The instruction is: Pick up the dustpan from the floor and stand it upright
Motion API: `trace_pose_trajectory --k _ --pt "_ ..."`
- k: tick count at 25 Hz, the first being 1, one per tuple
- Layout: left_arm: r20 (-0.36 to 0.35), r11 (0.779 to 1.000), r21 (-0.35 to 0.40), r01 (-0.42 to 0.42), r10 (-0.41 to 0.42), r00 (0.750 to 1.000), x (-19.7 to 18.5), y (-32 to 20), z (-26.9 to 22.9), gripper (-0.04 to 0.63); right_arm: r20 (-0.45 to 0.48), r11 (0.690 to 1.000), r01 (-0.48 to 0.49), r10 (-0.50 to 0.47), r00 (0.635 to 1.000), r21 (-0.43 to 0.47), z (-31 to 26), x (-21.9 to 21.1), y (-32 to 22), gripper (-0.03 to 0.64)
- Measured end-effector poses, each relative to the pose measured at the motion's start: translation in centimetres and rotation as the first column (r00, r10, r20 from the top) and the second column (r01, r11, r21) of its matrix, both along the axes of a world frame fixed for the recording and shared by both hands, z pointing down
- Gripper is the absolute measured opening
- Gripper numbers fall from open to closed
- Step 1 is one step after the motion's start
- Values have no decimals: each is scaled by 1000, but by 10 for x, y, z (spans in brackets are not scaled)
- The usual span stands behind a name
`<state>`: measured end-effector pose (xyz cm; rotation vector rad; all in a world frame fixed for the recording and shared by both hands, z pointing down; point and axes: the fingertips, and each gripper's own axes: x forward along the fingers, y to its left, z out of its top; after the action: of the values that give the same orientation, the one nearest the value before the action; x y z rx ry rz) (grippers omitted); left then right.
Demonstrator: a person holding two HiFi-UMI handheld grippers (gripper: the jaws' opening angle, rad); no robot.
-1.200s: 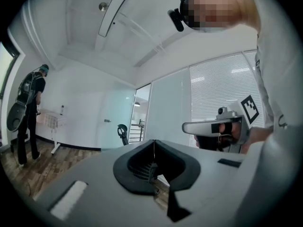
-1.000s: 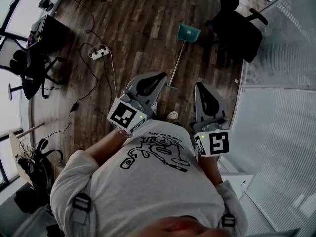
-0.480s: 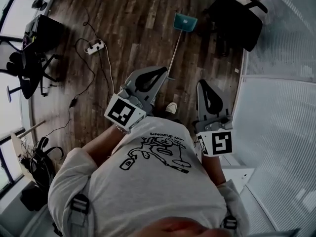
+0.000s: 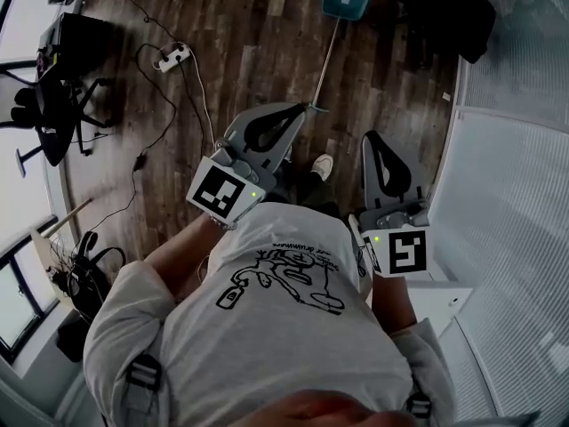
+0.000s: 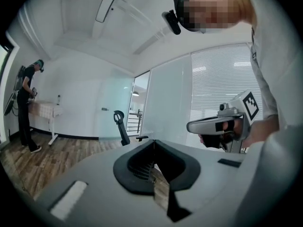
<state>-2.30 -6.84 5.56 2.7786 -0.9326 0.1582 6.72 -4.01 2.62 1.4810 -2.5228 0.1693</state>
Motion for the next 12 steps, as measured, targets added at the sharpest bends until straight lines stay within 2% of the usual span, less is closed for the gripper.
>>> trace_pose_trajectory --k 9,12 --pt "30 998 -59 -29 31 999 5 2 80 3 -29 998 -13 11 1000 -63 84 6 0 9" --pt "41 997 -69 -27 29 999 4 2 109 3 -12 993 -30 29 1000 -117 116 6 2 9"
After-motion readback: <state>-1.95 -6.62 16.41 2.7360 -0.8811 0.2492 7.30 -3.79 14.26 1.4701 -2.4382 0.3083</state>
